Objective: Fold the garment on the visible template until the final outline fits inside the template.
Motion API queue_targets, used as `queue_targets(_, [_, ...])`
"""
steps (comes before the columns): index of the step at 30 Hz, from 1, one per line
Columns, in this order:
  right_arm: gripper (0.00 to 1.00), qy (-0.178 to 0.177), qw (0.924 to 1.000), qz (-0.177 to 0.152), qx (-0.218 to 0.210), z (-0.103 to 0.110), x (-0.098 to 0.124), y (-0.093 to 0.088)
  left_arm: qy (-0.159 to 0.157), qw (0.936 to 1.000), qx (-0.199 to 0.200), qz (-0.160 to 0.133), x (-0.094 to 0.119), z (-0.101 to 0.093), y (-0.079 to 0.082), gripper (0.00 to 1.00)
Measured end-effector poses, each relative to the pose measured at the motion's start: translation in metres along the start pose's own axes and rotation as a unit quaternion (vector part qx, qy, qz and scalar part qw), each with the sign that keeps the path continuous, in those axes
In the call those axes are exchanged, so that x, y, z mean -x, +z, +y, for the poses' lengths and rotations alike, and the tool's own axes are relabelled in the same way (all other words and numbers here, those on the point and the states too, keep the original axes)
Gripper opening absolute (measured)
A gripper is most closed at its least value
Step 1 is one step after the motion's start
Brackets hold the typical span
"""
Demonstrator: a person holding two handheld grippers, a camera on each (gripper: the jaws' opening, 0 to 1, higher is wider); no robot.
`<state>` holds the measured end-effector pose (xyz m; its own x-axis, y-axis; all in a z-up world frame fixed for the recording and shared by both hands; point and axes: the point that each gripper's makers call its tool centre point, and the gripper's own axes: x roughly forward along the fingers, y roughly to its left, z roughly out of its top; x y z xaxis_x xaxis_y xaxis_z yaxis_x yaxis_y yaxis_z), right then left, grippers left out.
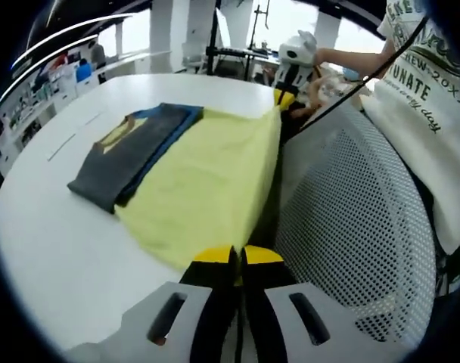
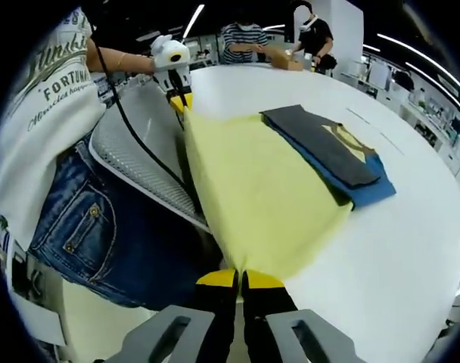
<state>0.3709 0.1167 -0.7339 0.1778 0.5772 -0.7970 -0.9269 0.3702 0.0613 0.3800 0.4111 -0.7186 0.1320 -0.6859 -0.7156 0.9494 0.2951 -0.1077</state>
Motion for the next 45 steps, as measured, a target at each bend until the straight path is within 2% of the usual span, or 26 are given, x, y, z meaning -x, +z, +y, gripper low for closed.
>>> queue_targets(5, [0.0,-0.022,0.9996,-0.007,0.013,-0.015,0.006,0.011,0.014,0.9998,-0.009,-0.012,0.004,0.013,0.015,0.01])
queue_targets(17, [0.0,-0.06,0.9973,-0.019,0.038,-0.045,0.017,0.032,0.04,0.9986,-0.021,-0.027,0.009,0.046,0.03,0.01])
queue_targets(23, [0.0,-0.082,0.995,-0.024,0.052,-0.061,0.022,0.045,0.066,0.9965,-0.029,-0.041,0.018,0.067,0.045,0.01])
queue_targets(32, [0.0,-0.115,0.9905,-0.031,0.069,-0.089,0.029,0.062,0.095,0.9932,-0.05,-0.046,0.022,0.089,0.07,0.01])
queue_targets(45, [0.0,-0.147,0.9853,-0.042,0.076,-0.13,0.027,0.079,0.127,0.9886,-0.058,-0.055,0.019,0.127,0.087,0.01])
